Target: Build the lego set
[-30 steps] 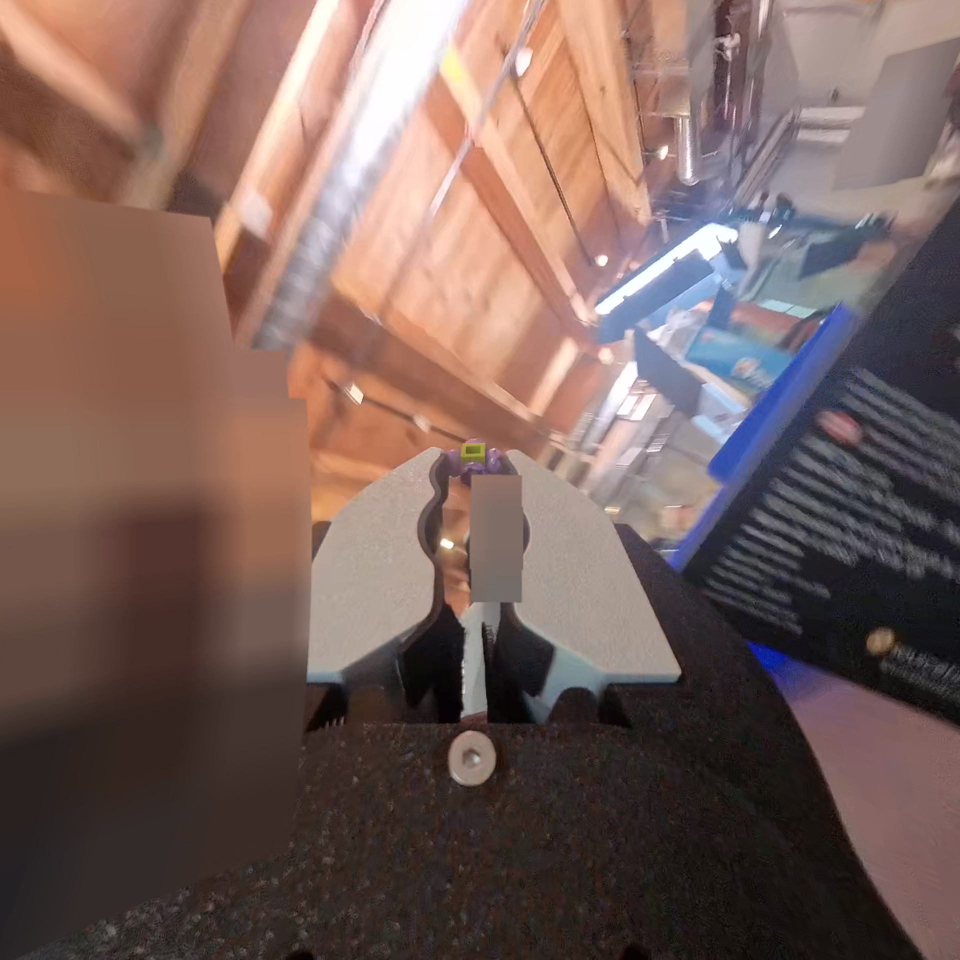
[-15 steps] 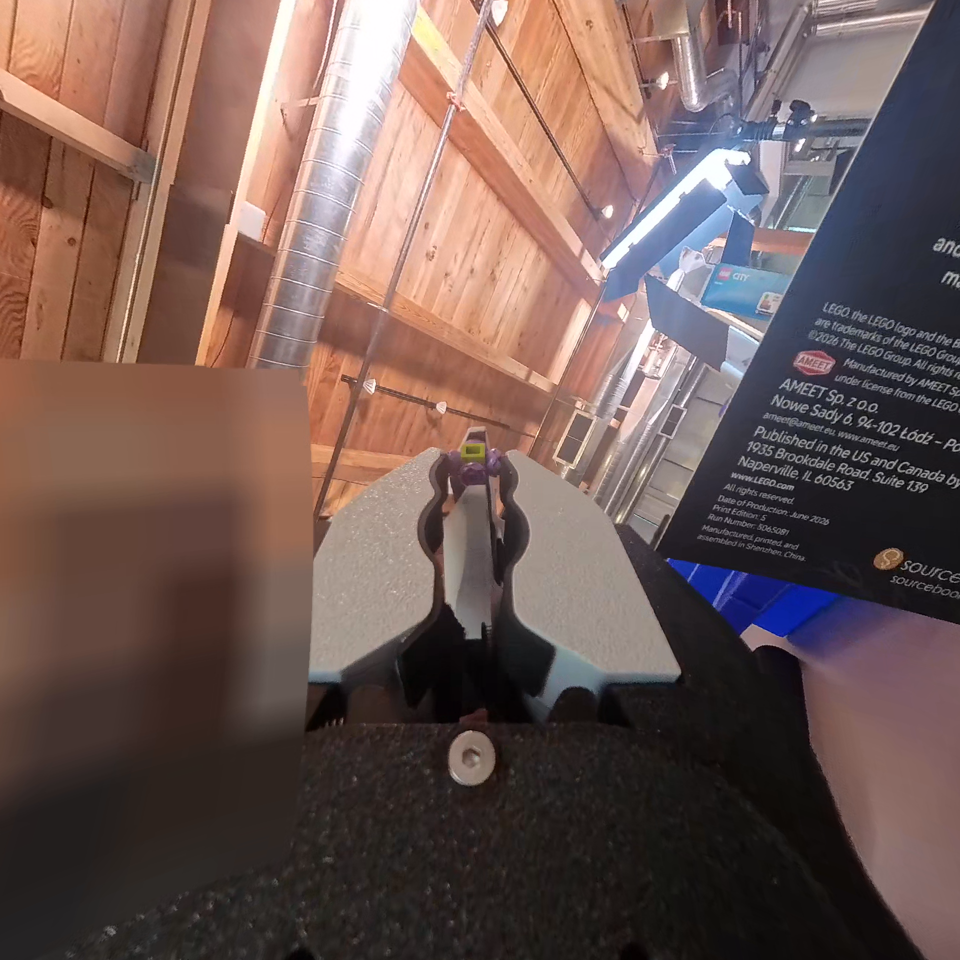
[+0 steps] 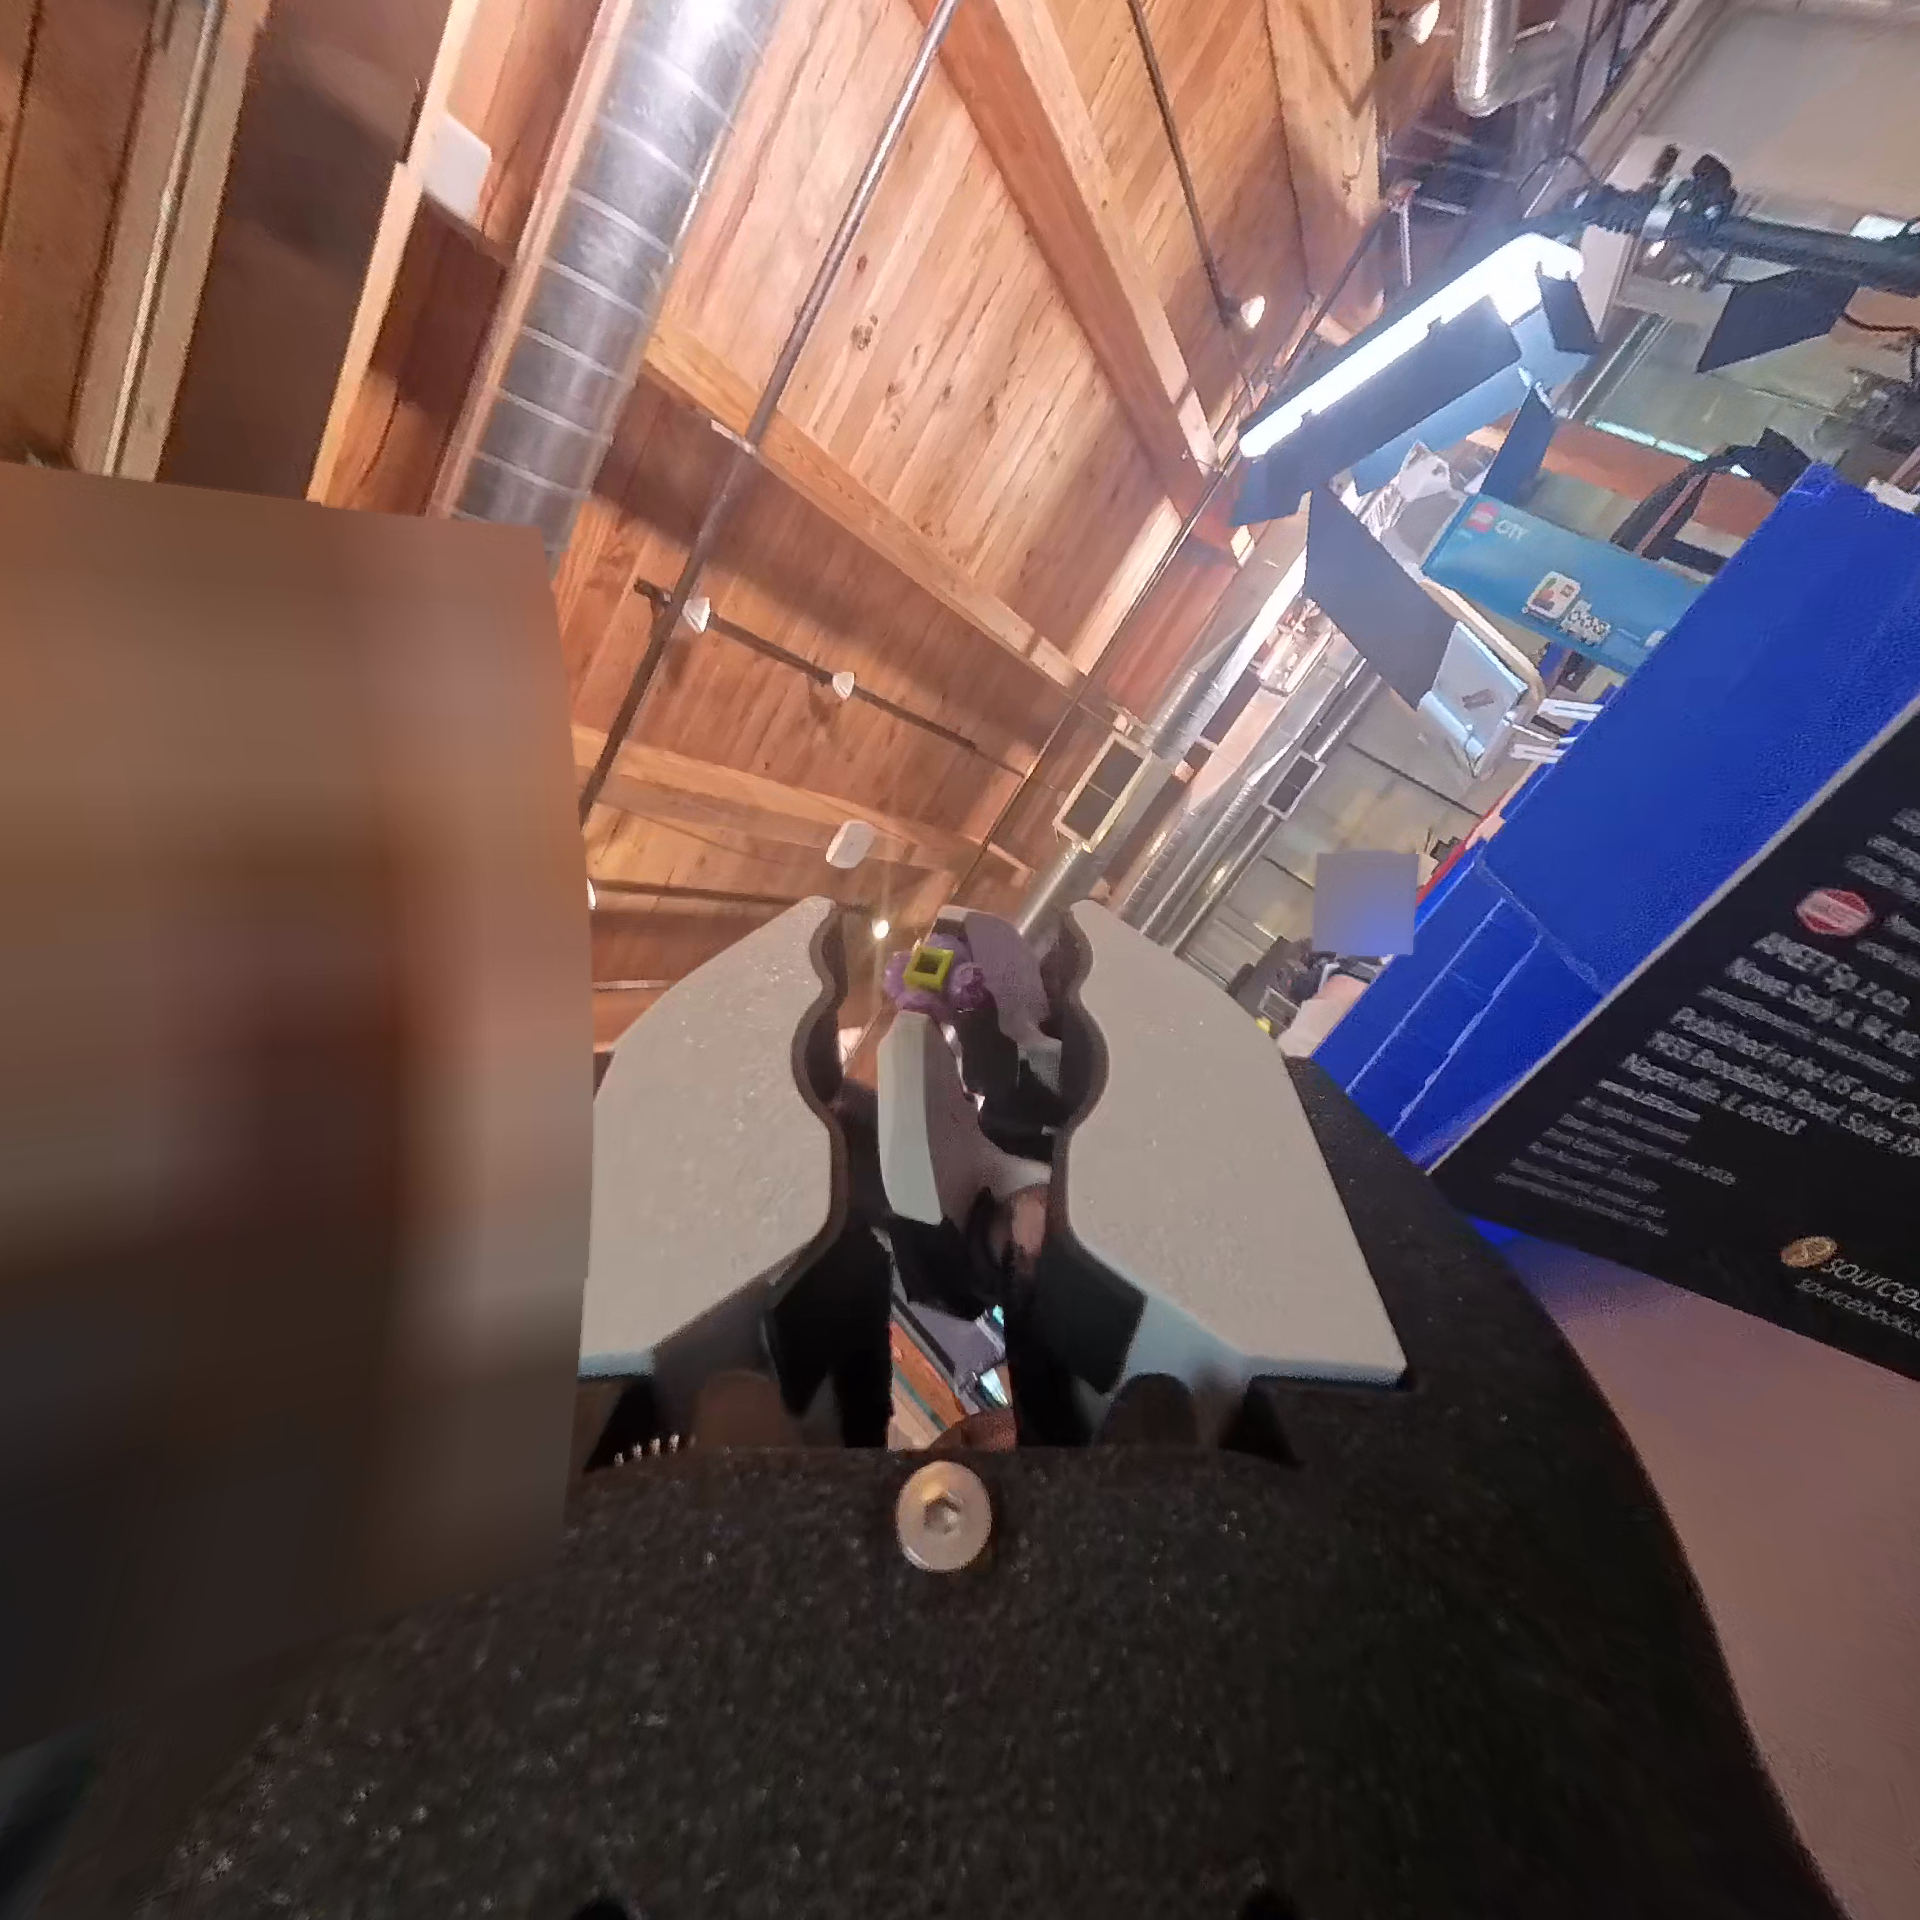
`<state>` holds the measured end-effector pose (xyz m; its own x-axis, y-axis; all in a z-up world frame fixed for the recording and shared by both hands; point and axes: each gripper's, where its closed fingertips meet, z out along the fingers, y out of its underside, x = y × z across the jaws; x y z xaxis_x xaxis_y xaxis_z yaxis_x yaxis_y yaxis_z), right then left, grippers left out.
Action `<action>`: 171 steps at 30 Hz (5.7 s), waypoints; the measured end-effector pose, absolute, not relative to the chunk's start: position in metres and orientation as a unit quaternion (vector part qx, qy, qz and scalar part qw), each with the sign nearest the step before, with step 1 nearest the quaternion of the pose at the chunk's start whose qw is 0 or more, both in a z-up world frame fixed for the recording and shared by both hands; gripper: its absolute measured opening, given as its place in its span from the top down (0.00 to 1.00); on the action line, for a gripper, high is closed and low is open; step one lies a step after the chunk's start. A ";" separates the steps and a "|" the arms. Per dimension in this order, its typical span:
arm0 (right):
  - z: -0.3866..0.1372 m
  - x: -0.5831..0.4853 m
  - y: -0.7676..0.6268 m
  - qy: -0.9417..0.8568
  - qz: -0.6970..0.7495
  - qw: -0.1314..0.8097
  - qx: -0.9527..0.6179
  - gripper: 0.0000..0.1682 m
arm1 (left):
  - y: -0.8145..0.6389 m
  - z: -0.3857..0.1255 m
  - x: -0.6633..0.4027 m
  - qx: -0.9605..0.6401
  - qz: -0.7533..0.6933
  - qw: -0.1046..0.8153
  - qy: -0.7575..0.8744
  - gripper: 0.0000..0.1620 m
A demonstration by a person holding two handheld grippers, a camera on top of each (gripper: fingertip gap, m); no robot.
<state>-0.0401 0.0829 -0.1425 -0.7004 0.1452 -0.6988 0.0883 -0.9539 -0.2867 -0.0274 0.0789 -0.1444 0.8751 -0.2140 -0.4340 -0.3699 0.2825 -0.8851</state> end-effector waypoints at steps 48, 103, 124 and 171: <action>-0.133 -0.025 0.046 -0.241 0.907 -0.084 -0.335 0.90 | 0.052 -0.136 -0.001 -0.558 -0.104 0.709 0.419 0.77; -0.109 -0.021 0.090 -0.089 0.920 0.173 -0.339 0.89 | 0.078 -0.111 -0.007 -0.558 0.170 0.789 0.190 0.86; -0.114 -0.034 0.050 -0.217 0.885 0.131 -0.390 0.89 | 0.054 -0.118 -0.025 -0.556 0.032 0.761 0.332 0.92; -0.116 -0.051 0.068 0.028 0.900 0.145 -0.409 0.89 | 0.072 -0.117 -0.044 -0.596 0.195 0.754 0.194 0.86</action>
